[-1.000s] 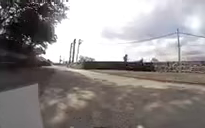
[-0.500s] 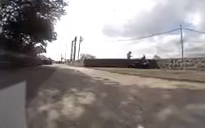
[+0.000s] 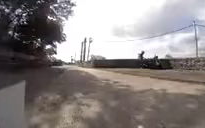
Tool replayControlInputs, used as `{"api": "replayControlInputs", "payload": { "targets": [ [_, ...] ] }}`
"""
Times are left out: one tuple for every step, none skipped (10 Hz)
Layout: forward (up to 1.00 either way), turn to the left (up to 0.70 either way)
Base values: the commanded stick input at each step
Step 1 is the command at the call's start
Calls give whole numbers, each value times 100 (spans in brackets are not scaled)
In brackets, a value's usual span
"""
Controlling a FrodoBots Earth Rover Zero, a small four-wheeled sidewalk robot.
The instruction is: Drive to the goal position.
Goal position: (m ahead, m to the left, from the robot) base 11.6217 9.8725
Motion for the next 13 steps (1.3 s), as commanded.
{"api": "replayControlInputs", "payload": {
  "targets": [
    [17,7],
    [56,22],
    [70,27],
    [70,27],
    [70,0],
    [70,0],
    [70,0],
    [70,0],
    [0,0],
    [0,0],
    [0,0],
    [0,0],
    [0,0]
  ]
}}
